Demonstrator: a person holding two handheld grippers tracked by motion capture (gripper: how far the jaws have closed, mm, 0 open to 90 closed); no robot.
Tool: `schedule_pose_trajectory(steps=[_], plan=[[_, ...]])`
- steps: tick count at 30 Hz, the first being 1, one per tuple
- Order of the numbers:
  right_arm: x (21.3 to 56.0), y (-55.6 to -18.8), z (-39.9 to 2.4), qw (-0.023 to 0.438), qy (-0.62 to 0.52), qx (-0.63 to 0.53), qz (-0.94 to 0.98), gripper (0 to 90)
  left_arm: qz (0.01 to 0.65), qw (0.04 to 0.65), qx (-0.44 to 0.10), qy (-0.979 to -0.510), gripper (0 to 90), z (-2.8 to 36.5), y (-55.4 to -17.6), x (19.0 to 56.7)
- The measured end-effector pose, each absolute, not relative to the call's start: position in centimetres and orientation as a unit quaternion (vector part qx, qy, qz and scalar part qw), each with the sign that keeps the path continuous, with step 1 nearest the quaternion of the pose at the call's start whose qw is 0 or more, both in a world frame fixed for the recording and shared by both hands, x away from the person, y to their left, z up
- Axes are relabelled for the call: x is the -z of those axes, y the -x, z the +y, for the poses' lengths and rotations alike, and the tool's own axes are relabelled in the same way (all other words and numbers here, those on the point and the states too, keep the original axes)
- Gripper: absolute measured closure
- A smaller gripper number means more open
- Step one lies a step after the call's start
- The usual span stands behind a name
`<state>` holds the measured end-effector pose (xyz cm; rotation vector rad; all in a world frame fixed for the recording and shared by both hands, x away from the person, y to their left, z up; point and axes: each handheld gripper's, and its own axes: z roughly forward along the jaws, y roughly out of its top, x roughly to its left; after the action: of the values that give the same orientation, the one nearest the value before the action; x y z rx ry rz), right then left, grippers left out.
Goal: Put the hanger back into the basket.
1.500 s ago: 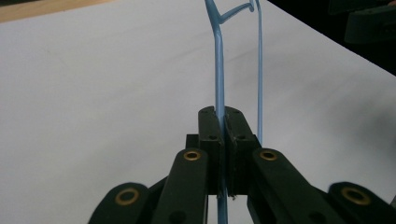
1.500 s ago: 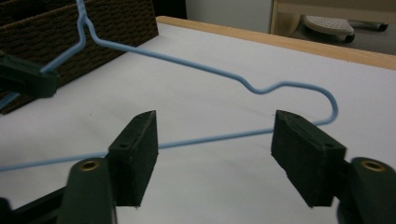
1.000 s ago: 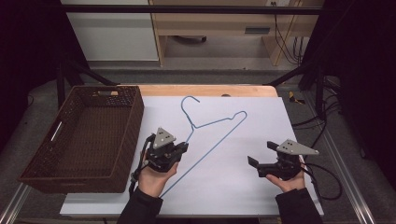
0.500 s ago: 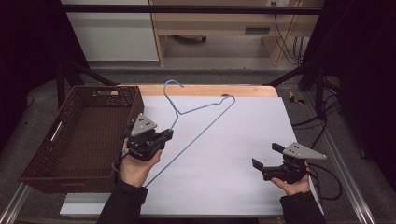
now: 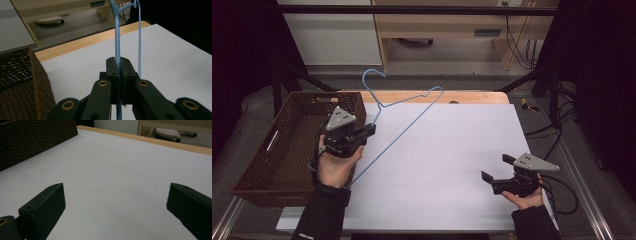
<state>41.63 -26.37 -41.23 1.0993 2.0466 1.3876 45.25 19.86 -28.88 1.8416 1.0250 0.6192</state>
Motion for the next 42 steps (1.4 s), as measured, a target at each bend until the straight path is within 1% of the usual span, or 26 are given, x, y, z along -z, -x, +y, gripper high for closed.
schedule_pose_trajectory(steps=[6, 15, 16, 24, 30, 39, 42], plan=[[41.3, -41.7, -26.3, 0.216, -0.398, -0.497, 0.74, 2.8, 0.424, 0.446, -0.271, -0.74, 87.2, 21.9, -45.7, 27.9], [41.4, -41.8, -26.3, 0.214, -0.397, -0.497, 0.741, 2.9, 0.431, 0.445, -0.276, -0.735, 87.2, 24.6, -46.3, 26.8], [41.5, -41.8, -26.3, 0.214, -0.397, -0.497, 0.741, 3.0, 0.433, 0.437, -0.284, -0.735, 87.2, 25.2, -46.4, 26.6], [41.5, -41.8, -26.4, 0.213, -0.396, -0.494, 0.744, 3.2, 0.441, 0.439, -0.289, -0.728, 87.2, 28.1, -46.9, 26.1], [41.6, -41.9, -26.4, 0.214, -0.397, -0.494, 0.743, 3.3, 0.446, 0.425, -0.298, -0.729, 87.2, 30.3, -47.2, 25.8], [41.7, -41.9, -26.3, 0.213, -0.399, -0.492, 0.744, 3.3, 0.46, 0.42, -0.303, -0.721, 87.2, 33.4, -47.7, 25.7], [41.7, -42.0, -26.3, 0.213, -0.398, -0.492, 0.745, 3.3, 0.471, 0.403, -0.309, -0.721, 87.2, 34.7, -47.9, 25.9]])
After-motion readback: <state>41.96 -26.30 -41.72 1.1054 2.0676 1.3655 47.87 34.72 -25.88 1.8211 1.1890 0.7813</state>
